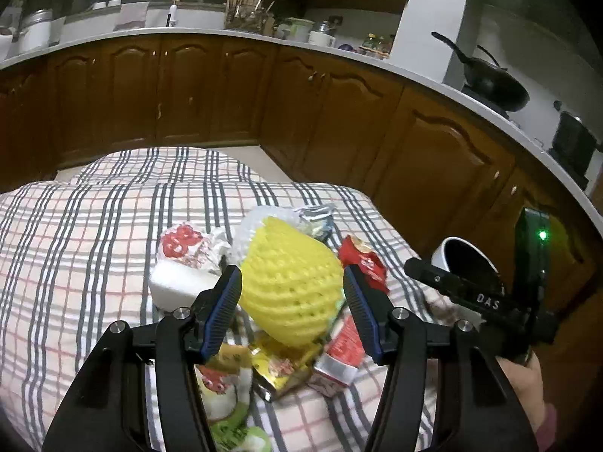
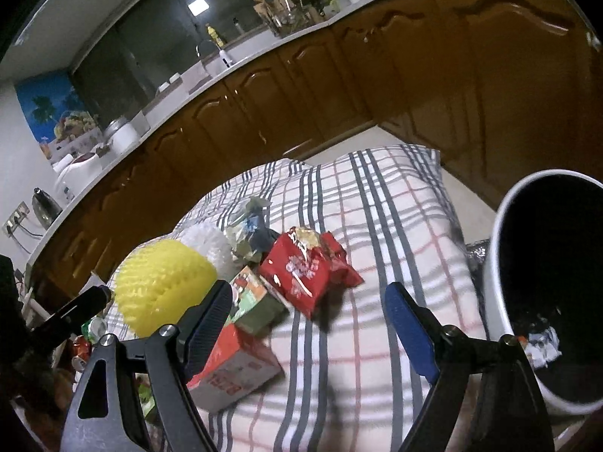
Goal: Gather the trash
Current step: 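Grasp the red snack bag with the right gripper while the left grasps the yellow foam net, then move both items over the black bin and release them inside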
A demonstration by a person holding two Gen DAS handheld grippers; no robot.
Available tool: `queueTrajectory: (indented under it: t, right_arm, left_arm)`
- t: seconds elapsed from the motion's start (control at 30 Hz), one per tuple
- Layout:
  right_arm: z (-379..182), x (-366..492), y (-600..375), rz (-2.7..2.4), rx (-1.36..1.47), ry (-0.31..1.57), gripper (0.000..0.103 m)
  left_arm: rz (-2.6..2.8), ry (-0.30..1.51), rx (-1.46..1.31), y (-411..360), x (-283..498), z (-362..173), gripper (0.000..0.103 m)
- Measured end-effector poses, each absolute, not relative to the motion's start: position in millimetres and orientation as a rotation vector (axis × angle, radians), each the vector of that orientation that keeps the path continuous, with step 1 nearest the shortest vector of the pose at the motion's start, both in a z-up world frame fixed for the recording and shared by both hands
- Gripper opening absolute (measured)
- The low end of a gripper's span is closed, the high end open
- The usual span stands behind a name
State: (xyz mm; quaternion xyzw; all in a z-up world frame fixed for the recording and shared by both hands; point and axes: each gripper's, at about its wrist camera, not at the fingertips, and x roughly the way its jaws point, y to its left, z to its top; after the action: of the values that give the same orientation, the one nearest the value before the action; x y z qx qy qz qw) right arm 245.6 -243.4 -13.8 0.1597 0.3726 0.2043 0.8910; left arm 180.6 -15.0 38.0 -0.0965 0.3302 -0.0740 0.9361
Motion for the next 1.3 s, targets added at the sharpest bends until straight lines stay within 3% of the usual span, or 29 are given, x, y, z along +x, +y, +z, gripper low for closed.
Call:
queueTrajectory:
  t: [0.17,0.3,0.37,0.4,0.43,0.5,0.6,1.3]
  right_arm:
    - [-19.5,270.1,-229.9,0.428,0.291,0.807,0.083]
    - [-33.8,283.0,-218.1,0.439,0.252,0.859,0.072]
    - [-40.9,284.4,-213.1,0.445,0.237,0.886,0.042]
    - [-44.4,283.4,-212.1,0.442,0.231,0.893,0.026]
    - [-45.5,282.3,-211.9,0.444,0.230,0.894,0.020]
    - [-43.8,278.3,-215.3,0.448,0.240,0.882,0.019]
    - [-35.3,269.6,-223.0,0.451,0.253,0.849,0.018]
    - [9.5,177.9,-316.2,0.335,0.320,0.687,0.017]
  left_arm:
    - [-0.141,0.714,-0.171,-14.8,196.4,28.6,0.057]
    - [-0.153,0.750,-0.169,-15.9,203.4,17.8,0.057]
    - [-0.152,0.747,-0.154,-18.3,201.9,15.8,0.051]
    - [-0.157,0.748,-0.149,-18.9,201.8,15.3,0.037]
    - [-0.162,0.753,-0.146,-19.7,201.7,14.8,0.030]
    - [-0.172,0.749,-0.148,-19.8,199.7,15.6,0.022]
    - [-0.181,0.730,-0.149,-20.4,195.9,21.3,0.020]
    - [-0.376,0.670,-0.155,-88.6,163.9,48.8,0.020]
